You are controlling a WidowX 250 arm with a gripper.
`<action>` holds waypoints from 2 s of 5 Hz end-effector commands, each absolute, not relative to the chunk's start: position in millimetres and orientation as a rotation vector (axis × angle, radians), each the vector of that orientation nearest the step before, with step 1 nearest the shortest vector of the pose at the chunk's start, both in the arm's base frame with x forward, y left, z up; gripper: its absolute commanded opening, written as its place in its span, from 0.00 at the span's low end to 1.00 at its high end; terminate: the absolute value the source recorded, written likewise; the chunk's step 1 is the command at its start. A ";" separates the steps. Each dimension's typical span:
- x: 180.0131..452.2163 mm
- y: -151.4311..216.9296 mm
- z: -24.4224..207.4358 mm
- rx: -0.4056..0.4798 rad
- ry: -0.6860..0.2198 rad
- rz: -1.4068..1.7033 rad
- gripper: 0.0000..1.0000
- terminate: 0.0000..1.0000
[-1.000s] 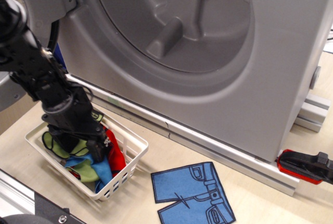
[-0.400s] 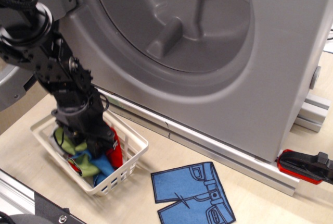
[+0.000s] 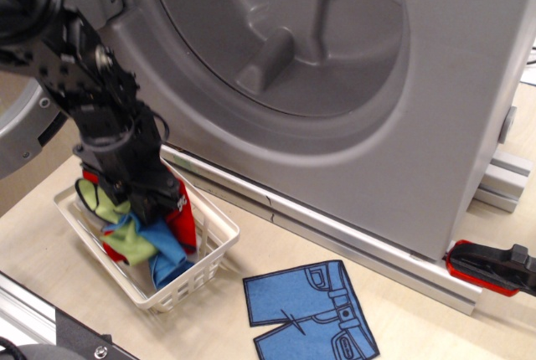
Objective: Put clothes in laundry machine
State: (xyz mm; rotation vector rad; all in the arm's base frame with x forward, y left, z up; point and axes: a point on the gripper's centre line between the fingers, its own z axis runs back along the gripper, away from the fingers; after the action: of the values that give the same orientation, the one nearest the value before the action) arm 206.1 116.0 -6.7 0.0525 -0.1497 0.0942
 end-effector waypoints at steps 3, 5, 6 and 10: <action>232.0 55.5 76.5 -0.035 -0.367 -0.062 0.00 0.00; 273.4 33.1 73.0 0.000 -0.516 -0.079 0.00 0.00; 296.5 27.0 78.2 -0.006 -0.552 -0.054 0.00 0.00; 351.0 30.0 66.0 0.037 -0.615 -0.035 1.00 0.00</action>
State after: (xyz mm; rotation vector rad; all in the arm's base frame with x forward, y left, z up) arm 347.4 28.4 51.4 0.0258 -0.5736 -0.0270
